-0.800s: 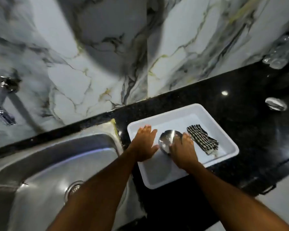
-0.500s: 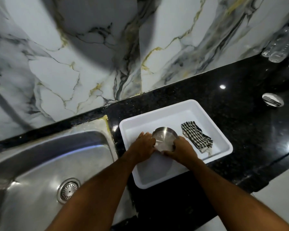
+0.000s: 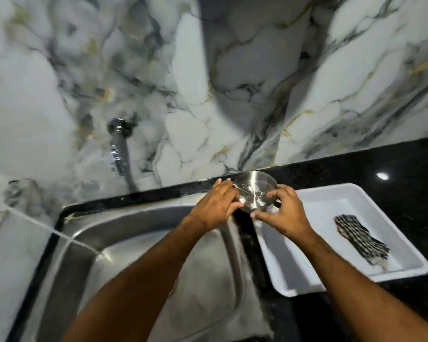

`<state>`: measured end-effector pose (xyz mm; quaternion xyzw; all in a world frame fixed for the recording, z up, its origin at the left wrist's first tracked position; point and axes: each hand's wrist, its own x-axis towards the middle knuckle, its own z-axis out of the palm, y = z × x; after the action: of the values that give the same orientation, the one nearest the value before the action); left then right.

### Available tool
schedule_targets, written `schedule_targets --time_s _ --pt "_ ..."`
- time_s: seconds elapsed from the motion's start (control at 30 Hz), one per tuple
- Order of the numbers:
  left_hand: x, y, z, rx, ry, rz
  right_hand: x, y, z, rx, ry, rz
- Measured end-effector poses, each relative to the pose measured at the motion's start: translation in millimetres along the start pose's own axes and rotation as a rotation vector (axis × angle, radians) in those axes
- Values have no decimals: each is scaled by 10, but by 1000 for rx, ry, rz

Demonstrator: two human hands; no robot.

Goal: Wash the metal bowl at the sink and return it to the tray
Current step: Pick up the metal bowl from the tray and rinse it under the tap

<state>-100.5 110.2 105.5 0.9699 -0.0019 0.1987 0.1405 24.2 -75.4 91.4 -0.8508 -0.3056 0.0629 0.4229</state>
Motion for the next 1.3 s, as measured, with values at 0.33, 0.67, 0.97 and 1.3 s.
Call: schedule_targets --time_s 0.33,0.67,0.97,1.3 --pt "-1441 -1333 -1019 98 19 -272 -46 -1439 1700 30 -211 -182" --pt "-1005 -1683 -1653 75 463 -766 57 -1926 2435 -5 -242 -110" --pt "-486 -1557 -1579 100 479 -1121 240 -2097 2657 -49 -265 -55" --pt "-513 -1645 -1704 -67 486 -1165 289 -2161 2799 -21 -251 -167"
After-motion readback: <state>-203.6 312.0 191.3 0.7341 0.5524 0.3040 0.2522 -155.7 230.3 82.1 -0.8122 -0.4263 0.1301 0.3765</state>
